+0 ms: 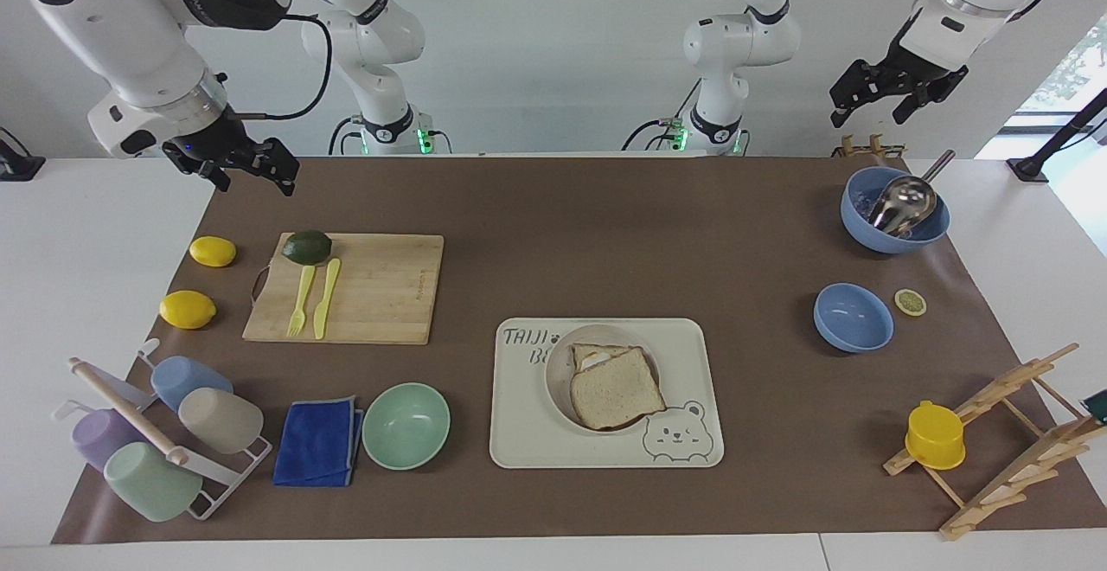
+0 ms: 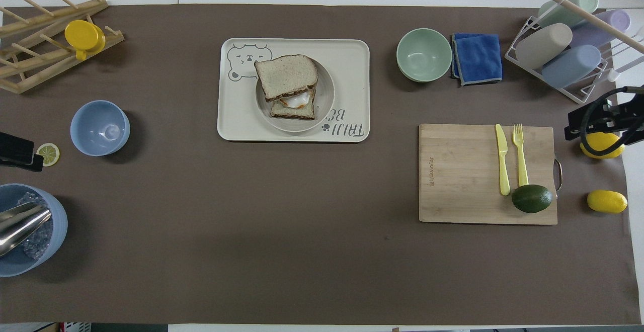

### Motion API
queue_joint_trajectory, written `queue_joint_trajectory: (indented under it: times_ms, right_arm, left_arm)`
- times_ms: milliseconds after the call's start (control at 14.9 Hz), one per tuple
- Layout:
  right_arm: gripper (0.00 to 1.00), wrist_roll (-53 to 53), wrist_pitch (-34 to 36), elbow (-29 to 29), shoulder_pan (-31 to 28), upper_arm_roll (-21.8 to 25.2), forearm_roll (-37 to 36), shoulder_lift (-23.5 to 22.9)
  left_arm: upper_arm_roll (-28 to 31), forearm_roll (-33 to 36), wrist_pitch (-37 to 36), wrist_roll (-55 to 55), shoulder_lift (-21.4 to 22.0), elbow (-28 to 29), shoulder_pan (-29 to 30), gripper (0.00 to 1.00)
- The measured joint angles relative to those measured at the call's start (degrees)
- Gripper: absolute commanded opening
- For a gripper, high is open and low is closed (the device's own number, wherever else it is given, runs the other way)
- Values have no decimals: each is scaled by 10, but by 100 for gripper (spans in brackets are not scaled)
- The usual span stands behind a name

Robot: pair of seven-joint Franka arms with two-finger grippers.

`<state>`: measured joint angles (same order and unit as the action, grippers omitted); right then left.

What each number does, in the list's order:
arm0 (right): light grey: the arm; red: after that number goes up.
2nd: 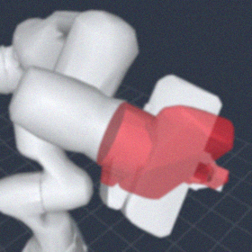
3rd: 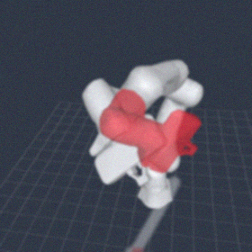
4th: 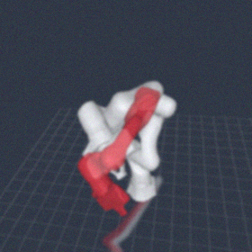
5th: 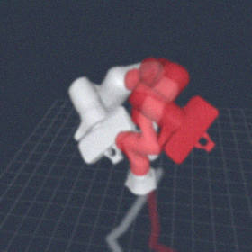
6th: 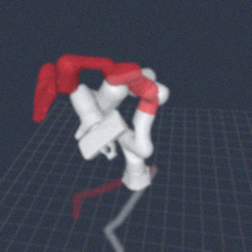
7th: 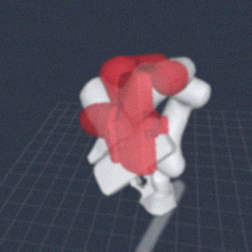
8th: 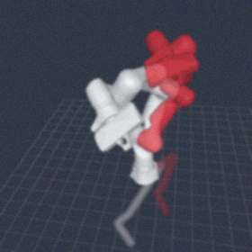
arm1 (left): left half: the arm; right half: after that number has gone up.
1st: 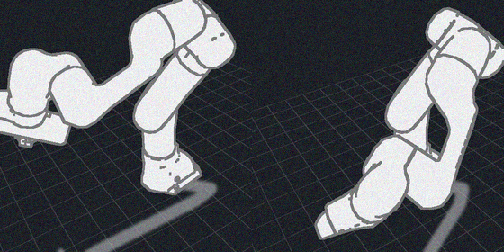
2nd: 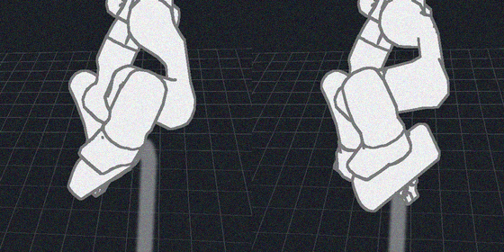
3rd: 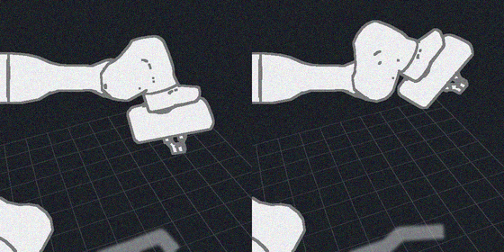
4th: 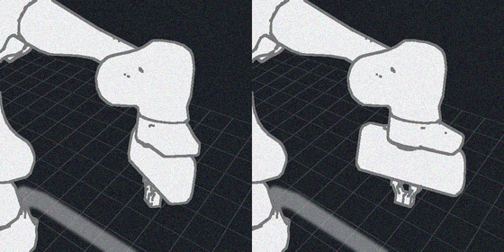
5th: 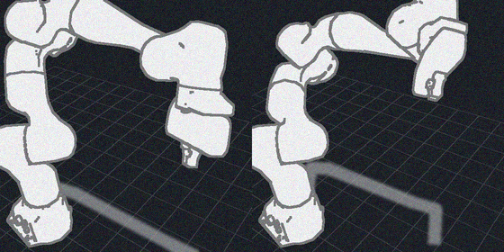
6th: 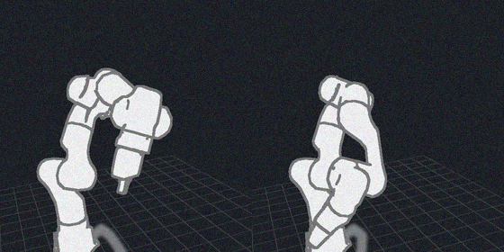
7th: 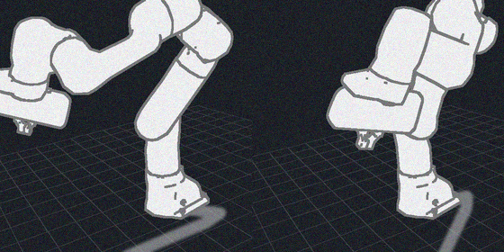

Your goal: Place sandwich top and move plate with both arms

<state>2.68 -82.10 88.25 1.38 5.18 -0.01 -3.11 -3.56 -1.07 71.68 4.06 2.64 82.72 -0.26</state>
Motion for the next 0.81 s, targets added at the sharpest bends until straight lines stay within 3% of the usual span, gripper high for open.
queue_joint_trajectory:
  times_ms: [336,807]
  right_arm:
    - [100,0,0,0,0,0,0,0]
    - [100,0,0,0,0,0,0,0]
  left_arm:
    - [0,0,24,0,14,36,0,100]
    - [-3,0,141,0,-32,71,0,100]
